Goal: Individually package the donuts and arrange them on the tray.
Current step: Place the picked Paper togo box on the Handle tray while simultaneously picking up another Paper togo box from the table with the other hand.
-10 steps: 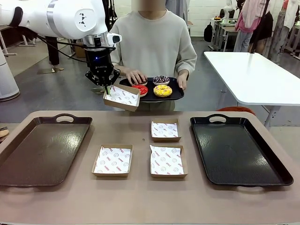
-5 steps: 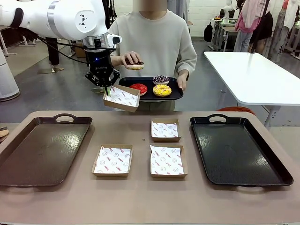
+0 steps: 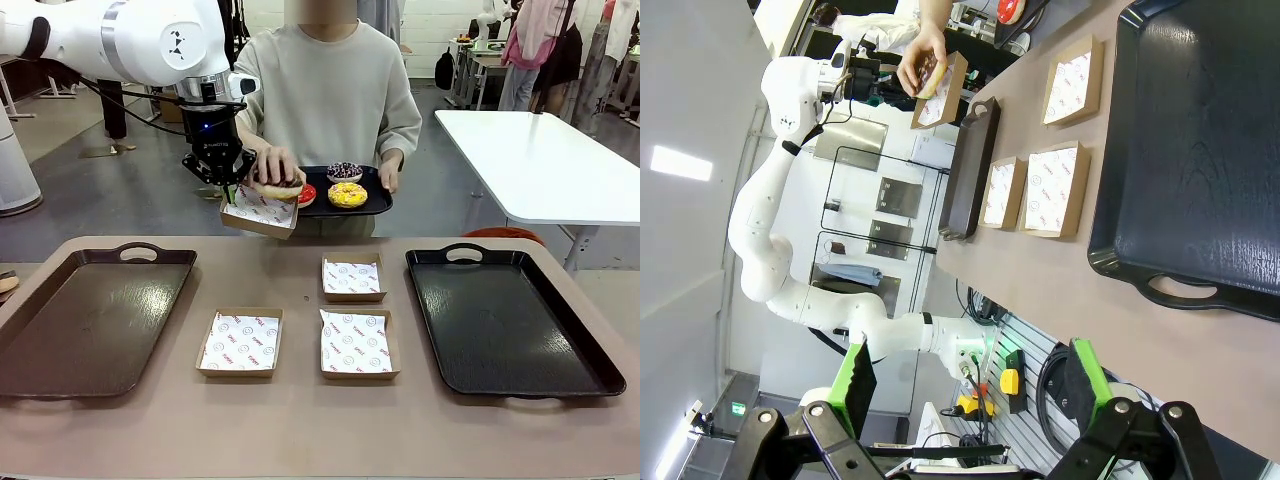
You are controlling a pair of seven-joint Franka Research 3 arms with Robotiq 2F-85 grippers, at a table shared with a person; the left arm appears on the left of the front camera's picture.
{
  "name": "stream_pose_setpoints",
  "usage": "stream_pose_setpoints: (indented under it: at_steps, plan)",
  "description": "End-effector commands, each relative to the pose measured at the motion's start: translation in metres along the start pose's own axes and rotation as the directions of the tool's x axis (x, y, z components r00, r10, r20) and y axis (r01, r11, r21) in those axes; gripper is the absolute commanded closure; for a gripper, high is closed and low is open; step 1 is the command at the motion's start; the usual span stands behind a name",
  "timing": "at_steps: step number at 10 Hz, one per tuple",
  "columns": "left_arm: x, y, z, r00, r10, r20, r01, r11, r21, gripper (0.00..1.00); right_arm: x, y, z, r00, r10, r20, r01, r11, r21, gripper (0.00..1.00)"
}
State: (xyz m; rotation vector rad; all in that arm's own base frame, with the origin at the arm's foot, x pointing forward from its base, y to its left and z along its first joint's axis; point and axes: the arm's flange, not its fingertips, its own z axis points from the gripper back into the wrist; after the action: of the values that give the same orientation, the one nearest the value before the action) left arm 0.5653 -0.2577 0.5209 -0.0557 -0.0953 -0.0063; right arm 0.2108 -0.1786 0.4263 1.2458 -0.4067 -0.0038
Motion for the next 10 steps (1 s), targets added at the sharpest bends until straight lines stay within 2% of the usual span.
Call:
stream_pose_setpoints:
  at_steps: [1, 10]
  plan:
    - [-0.0012, 0.0027, 0.0006, 1.0, -0.002, 0.003, 0.002, 1.0, 0.001, 1.0, -0.001, -0.0008, 0.0005, 1.0, 0.016, 0.0, -0.016, 1.0, 0.011, 0.0]
    - [-0.0012, 0.0027, 0.0006, 1.0, -0.002, 0.003, 0.002, 1.0, 0.001, 1.0, -0.001, -0.0008, 0.0005, 1.0, 0.016, 0.0, -0.016, 1.0, 0.011, 0.0]
